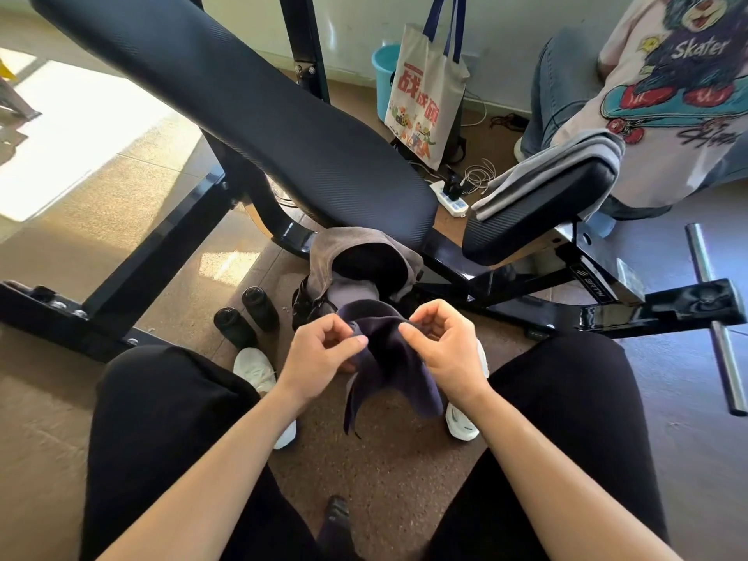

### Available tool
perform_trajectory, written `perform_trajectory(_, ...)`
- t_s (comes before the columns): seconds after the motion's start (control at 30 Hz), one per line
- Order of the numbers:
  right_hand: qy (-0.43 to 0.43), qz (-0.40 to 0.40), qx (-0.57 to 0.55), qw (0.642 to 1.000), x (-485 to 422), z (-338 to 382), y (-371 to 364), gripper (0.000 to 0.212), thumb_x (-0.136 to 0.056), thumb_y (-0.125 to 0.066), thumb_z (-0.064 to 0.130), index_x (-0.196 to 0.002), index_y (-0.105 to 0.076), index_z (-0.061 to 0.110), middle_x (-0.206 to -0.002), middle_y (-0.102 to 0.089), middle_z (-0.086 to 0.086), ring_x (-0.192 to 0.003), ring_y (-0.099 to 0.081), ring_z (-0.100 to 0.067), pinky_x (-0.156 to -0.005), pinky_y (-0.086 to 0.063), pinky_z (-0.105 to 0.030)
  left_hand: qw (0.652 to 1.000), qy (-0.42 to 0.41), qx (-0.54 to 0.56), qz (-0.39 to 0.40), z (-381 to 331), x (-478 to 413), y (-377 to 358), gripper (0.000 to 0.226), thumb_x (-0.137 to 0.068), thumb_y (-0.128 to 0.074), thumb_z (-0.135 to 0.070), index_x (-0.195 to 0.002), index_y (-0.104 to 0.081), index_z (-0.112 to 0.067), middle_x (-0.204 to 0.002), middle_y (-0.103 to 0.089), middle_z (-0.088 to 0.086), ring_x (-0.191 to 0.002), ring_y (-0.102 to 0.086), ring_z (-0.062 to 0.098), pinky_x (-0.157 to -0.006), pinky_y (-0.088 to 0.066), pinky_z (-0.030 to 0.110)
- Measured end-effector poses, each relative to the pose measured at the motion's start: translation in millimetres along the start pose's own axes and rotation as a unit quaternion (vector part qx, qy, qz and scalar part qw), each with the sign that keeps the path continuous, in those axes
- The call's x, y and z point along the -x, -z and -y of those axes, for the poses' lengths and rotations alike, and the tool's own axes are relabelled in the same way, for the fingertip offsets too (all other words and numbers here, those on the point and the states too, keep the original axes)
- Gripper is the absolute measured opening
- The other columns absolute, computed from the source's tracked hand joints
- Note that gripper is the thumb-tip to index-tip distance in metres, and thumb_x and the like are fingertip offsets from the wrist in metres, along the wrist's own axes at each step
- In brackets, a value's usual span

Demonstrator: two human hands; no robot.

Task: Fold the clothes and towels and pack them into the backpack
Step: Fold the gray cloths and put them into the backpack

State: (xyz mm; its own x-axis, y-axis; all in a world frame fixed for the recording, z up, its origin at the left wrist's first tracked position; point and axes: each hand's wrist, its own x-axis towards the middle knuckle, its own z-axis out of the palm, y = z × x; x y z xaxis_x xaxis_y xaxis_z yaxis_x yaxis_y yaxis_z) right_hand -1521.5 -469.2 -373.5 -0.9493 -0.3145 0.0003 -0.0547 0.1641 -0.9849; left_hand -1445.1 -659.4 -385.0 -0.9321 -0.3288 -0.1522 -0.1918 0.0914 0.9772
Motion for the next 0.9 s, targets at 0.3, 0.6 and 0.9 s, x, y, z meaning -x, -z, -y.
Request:
perform_trajectory(0.3,0.007,0.107,0.023,0.994,4,-3,-14,0.029,-0.080,-0.076,-0.004,-0.102,-0.066,0.012,-0.092,-0.070,-0.009,-0.081,-0.065,-0.015,-0.075,-0.057,-0.036,0.995,0.057,0.078,0.015,-1,3,-19,0.010,-0.087,-0.075,0.000,-0.079,-0.071,-0.004,-0.073,-0.073,0.008,-0.071,-0.071,0.017,-0.065,-0.060,0.028)
perform_trajectory(0.6,0.062,0.100,0.094,0.989,3,-4,-14,0.040,-0.078,-0.079,-0.003,-0.108,-0.064,0.019,-0.088,-0.064,0.007,-0.081,-0.063,-0.012,-0.073,-0.053,-0.024,0.999,0.022,0.026,0.031,-8,5,-10,0.019,-0.098,-0.063,-0.006,-0.087,-0.079,-0.001,-0.078,-0.077,0.012,-0.070,-0.075,0.022,-0.060,-0.058,0.026)
perform_trajectory(0.9,0.075,0.106,0.125,0.984,2,-9,-5,0.043,-0.079,-0.071,-0.012,-0.104,-0.065,0.022,-0.088,-0.066,0.005,-0.082,-0.065,-0.017,-0.079,-0.056,-0.037,0.956,-0.056,-0.286,0.032,17,-23,35,0.003,-0.076,-0.082,-0.036,-0.078,-0.079,-0.036,-0.113,-0.065,-0.016,-0.109,-0.059,0.006,-0.089,-0.050,0.033)
